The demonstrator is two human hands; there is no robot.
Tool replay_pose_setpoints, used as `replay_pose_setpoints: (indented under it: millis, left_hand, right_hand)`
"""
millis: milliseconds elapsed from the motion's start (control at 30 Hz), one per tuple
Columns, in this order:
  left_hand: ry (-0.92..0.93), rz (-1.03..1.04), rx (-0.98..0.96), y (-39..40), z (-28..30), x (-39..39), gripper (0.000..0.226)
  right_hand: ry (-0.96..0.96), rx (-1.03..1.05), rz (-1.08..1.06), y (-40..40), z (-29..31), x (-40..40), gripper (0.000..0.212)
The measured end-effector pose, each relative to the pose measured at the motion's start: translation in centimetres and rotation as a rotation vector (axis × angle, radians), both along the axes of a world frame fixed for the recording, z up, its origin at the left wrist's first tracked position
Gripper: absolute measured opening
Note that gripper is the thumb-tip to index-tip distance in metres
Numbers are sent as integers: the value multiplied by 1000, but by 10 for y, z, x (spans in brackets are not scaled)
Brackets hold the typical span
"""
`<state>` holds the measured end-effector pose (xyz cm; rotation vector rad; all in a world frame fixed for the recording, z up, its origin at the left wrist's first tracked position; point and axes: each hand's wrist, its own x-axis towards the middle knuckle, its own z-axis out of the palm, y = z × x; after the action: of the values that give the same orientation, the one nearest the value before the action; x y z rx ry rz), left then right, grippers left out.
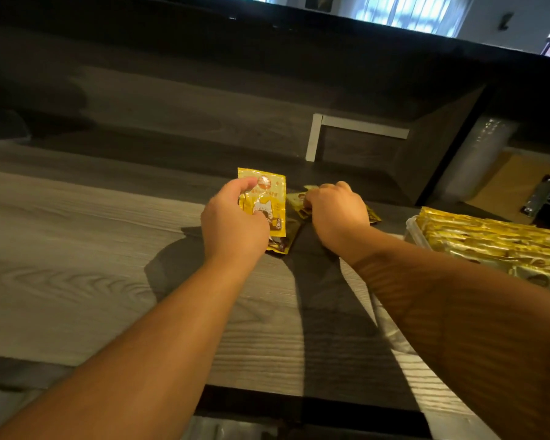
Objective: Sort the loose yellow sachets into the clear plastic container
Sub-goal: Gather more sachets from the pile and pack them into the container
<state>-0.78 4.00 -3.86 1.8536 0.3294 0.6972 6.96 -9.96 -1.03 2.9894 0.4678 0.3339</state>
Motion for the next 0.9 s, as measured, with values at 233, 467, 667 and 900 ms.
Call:
replay_pose_setpoints:
  millis: [233,467,667,900]
  left_hand:
    - [-66,54,106,-5,2,-5,49]
    - [-65,-45,13,-19,12,-16,39]
    - [-89,-198,-354,-65,46,-38,37]
    - [-36,-379,-592,-129,68,-58,31]
  right_hand:
    - [-126,243,80,-2,17,-26,14]
    - [-229,412,170,-23,38,-87,5]
    - [-359,563,282,-58,32,-117,12]
    - [-60,891,246,-121,43,-138,15]
